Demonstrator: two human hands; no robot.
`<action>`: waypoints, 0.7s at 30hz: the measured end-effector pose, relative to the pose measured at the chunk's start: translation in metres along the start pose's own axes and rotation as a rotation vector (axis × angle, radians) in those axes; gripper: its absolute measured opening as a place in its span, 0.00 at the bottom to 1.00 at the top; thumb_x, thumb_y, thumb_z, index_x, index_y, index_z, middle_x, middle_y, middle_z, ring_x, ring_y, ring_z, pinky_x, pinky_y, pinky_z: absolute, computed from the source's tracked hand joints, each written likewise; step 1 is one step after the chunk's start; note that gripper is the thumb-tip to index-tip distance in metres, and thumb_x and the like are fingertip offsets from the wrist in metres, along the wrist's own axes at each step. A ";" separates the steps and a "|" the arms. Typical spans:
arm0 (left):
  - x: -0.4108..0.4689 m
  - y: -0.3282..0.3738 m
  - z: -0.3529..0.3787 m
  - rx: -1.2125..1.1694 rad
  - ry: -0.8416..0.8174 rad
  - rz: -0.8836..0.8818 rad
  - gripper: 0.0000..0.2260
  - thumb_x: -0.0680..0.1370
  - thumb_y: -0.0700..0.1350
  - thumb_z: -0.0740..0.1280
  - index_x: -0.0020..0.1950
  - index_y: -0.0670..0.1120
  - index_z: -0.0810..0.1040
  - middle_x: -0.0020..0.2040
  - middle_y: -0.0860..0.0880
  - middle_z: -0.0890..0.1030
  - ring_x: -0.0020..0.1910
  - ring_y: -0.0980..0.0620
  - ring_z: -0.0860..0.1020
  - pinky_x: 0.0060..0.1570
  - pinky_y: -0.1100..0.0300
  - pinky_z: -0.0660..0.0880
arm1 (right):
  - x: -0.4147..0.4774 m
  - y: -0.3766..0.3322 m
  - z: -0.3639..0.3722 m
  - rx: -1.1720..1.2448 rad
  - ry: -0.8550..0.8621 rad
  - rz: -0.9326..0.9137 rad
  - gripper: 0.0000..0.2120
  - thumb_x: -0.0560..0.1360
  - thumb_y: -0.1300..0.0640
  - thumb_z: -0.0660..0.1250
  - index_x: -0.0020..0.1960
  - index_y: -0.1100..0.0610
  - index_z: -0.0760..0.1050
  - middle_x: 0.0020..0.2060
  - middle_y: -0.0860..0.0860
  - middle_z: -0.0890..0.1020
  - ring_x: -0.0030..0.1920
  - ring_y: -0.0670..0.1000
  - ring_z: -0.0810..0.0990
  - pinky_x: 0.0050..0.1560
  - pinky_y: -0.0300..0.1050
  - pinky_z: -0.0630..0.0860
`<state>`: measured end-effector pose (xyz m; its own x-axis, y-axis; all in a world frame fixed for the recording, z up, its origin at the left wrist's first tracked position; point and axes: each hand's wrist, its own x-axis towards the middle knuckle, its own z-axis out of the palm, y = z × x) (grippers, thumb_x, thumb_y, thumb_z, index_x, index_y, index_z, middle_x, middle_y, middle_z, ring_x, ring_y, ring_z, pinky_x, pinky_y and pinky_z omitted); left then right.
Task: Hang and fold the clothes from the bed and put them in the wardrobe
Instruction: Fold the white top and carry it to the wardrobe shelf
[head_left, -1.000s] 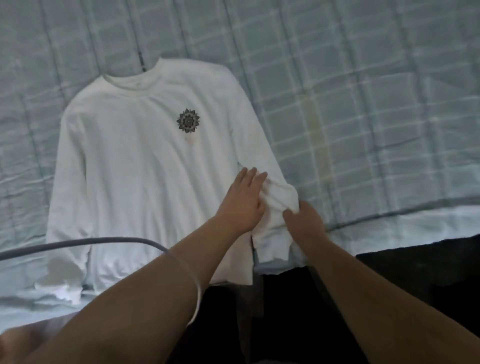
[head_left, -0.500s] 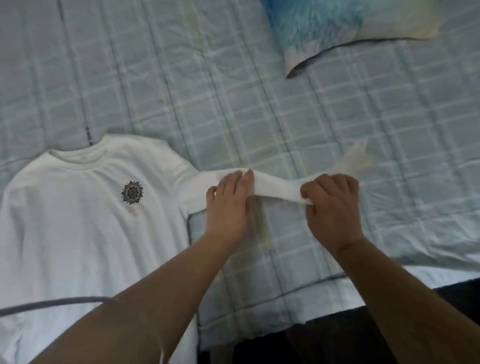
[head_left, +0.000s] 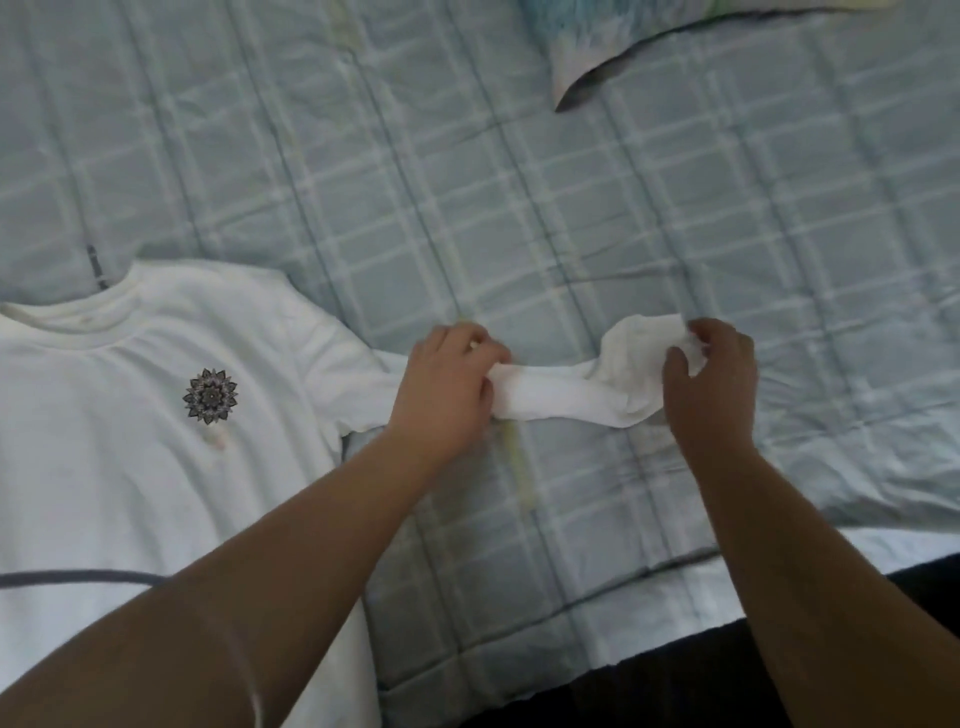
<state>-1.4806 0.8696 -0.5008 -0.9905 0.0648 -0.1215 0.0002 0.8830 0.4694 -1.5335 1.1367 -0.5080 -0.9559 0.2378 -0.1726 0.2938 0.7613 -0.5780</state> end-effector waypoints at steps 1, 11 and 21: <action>0.018 -0.002 -0.001 -0.042 -0.092 -0.021 0.16 0.71 0.41 0.62 0.56 0.49 0.81 0.54 0.45 0.79 0.52 0.41 0.76 0.52 0.49 0.73 | 0.011 -0.001 0.001 -0.005 -0.056 0.052 0.20 0.73 0.56 0.69 0.64 0.57 0.73 0.58 0.59 0.77 0.58 0.61 0.76 0.62 0.54 0.72; 0.050 0.001 0.000 0.063 -0.695 -0.088 0.10 0.75 0.49 0.70 0.55 0.52 0.77 0.49 0.54 0.75 0.50 0.51 0.75 0.51 0.55 0.73 | 0.031 -0.007 -0.002 -0.059 -0.267 0.222 0.04 0.72 0.60 0.67 0.46 0.58 0.73 0.39 0.53 0.78 0.46 0.58 0.78 0.45 0.47 0.71; 0.101 0.027 0.003 0.073 -0.003 -0.121 0.08 0.80 0.45 0.62 0.53 0.45 0.80 0.50 0.41 0.78 0.51 0.38 0.73 0.52 0.47 0.70 | 0.037 0.017 -0.063 0.117 0.117 0.171 0.08 0.79 0.58 0.62 0.58 0.57 0.72 0.44 0.51 0.76 0.45 0.51 0.72 0.44 0.41 0.63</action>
<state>-1.5797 0.9015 -0.5033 -0.9834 -0.0427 -0.1763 -0.1090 0.9160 0.3862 -1.5637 1.1966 -0.4738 -0.8828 0.4311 -0.1866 0.4425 0.6300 -0.6382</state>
